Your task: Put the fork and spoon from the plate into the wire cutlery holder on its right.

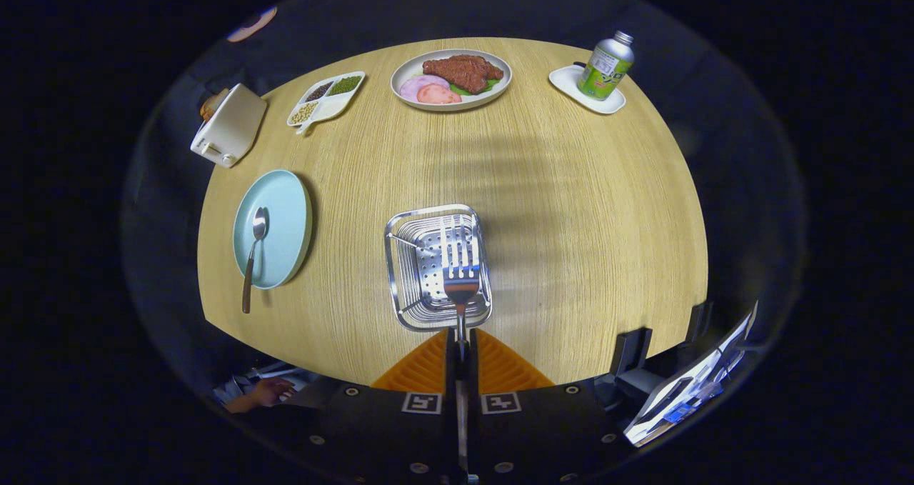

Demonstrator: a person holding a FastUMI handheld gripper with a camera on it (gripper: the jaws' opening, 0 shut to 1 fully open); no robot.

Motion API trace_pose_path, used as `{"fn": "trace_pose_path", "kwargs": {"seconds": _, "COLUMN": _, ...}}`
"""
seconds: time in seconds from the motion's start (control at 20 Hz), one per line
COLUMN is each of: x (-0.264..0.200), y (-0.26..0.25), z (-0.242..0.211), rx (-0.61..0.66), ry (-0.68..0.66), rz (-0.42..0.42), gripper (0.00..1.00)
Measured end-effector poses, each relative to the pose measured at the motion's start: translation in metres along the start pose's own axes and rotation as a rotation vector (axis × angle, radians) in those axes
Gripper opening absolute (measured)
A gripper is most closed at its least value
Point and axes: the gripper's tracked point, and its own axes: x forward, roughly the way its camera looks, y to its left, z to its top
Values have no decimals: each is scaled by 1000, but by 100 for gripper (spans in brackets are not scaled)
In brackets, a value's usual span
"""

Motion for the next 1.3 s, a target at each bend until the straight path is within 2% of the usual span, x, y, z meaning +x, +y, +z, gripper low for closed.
{"fn": "trace_pose_path", "kwargs": {"seconds": 0.15, "x": 3, "y": -1, "z": 6, "rx": -4, "ry": 4, "rz": 7, "gripper": 6}}
{"fn": "trace_pose_path", "kwargs": {"seconds": 0.5, "x": 1, "y": -1, "z": 5, "rx": -118, "ry": 1, "rz": -6, "gripper": 7}}
{"fn": "trace_pose_path", "kwargs": {"seconds": 0.75, "x": 5, "y": -6, "z": 14, "rx": -60, "ry": -14, "rz": -19, "gripper": 6}}
{"fn": "trace_pose_path", "kwargs": {"seconds": 0.95, "x": 3, "y": -4, "z": 22, "rx": -27, "ry": -36, "rz": -8, "gripper": 13}}
{"fn": "trace_pose_path", "kwargs": {"seconds": 1.15, "x": -4, "y": 7, "z": 37, "rx": 18, "ry": -95, "rz": 24, "gripper": 14}}
{"fn": "trace_pose_path", "kwargs": {"seconds": 1.3, "x": -17, "y": 23, "z": 55, "rx": 33, "ry": -198, "rz": 60, "gripper": 20}}
